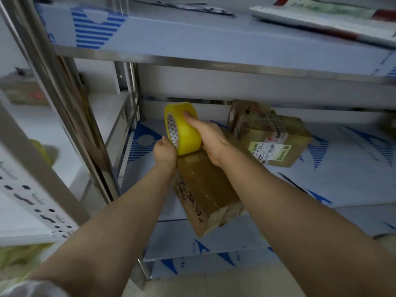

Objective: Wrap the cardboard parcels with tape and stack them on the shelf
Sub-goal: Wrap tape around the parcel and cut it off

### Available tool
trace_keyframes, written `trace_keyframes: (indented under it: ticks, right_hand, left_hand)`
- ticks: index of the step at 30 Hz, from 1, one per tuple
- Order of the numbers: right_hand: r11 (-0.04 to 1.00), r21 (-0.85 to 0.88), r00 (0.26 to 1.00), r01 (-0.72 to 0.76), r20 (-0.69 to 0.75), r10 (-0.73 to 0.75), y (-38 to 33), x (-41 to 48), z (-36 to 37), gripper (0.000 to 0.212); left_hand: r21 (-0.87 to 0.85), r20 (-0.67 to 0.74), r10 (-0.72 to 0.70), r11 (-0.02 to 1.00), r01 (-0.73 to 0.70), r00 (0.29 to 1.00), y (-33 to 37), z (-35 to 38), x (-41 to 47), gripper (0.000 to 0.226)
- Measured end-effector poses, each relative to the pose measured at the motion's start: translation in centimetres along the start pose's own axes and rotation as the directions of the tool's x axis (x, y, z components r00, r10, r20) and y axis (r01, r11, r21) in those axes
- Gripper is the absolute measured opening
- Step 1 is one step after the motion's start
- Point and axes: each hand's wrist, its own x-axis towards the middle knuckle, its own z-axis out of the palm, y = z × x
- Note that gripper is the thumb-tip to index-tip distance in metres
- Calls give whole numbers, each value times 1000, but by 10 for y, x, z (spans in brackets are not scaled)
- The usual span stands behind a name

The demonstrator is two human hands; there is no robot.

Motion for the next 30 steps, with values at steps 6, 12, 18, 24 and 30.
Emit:
trace_keyframes:
  ticks: [6, 12, 18, 24, 30]
  right_hand:
    - [999, -49, 994, -9, -111, 3, -11, -38, -19, 63]
    - [992, 65, 993, -109, -30, 111, -15, -113, -49, 36]
    - [978, -199, 995, -64, -91, 47, 0, -174, -87, 57]
    - [954, -287, 982, -86, -186, 33, 32, -203, -104, 98]
    - [973, -190, 977, -133, -192, 96, 66, -209, -100, 88]
  left_hand:
    - [43, 61, 22, 999, -24, 998, -2, 13, -12, 32]
    - [97, 53, 48, 994, -53, 997, 0, 18, -10, 34]
    - [159, 22, 65, 985, -68, 998, 6, 17, -2, 41]
    - [76, -14, 30, 997, -29, 999, 7, 22, -7, 40]
    - [-129, 85, -75, 988, 86, 994, 6, 25, -8, 33]
